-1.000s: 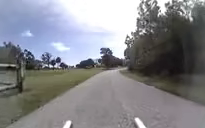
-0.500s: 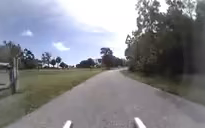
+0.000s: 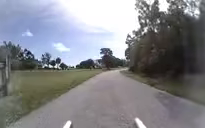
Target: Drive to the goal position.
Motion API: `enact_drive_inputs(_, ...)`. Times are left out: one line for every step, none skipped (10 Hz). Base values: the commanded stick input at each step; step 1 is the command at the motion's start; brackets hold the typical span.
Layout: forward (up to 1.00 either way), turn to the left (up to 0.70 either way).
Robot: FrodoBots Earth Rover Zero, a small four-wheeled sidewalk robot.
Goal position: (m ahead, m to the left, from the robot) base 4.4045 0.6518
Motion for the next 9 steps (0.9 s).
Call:
enact_drive_inputs(0.50, 0.00)
enact_drive_inputs(0.50, 0.00)
enact_drive_inputs(0.50, 0.00)
enact_drive_inputs(0.50, 0.00)
enact_drive_inputs(0.50, 0.00)
enact_drive_inputs(0.50, 0.00)
enact_drive_inputs(0.50, 0.00)
enact_drive_inputs(0.50, 0.00)
enact_drive_inputs(0.50, 0.00)
